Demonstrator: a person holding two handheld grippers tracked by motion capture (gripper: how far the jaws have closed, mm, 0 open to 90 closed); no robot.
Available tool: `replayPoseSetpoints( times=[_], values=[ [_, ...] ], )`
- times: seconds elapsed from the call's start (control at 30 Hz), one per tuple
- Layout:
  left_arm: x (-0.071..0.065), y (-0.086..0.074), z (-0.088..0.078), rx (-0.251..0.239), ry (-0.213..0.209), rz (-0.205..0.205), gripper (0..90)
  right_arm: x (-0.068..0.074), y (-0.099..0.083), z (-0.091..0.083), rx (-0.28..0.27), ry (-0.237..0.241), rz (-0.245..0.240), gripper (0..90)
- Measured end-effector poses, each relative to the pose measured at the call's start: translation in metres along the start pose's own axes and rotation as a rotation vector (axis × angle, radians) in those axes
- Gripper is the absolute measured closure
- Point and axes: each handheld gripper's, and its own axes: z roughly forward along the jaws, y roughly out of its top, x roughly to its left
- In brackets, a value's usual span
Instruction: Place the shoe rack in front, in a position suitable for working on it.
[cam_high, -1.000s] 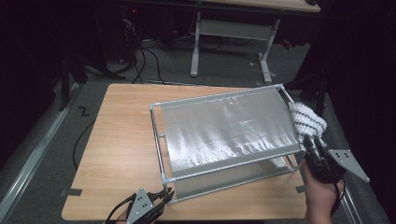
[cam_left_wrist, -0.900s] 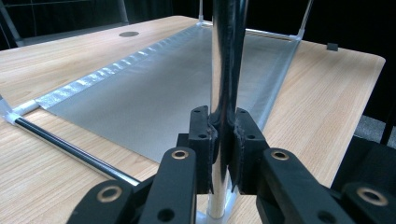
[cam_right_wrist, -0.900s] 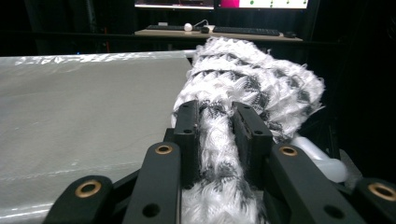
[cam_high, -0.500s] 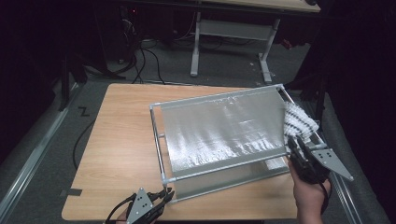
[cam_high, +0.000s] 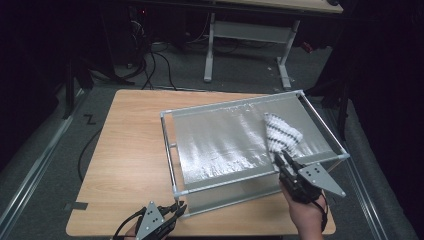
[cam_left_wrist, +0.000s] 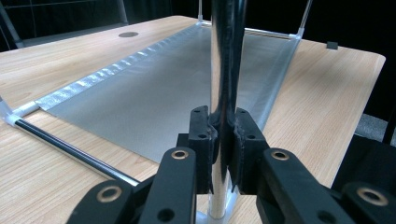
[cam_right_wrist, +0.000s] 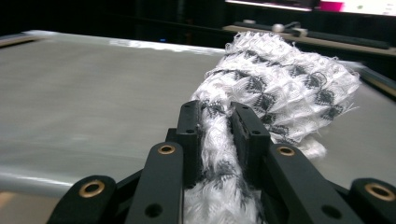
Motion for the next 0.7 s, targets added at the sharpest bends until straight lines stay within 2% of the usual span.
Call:
replayPoseSetpoints(
  times=[0.2,0.33,0.7],
  values=[
    [0.000,0.000,0.000,0.000,0.000,0.000,80.4,0.042,0.007,0.004,0.004,0.120,-0.042,75.3],
    [0.000,0.000,0.000,-0.001,-0.002,0.000,80.4,0.073,0.012,0.005,0.003,0.202,-0.089,75.3],
    [0.000,0.000,0.000,0.001,-0.001,0.003,80.3,0.143,0.021,0.009,-0.021,0.385,-0.168,75.3]
  ],
)
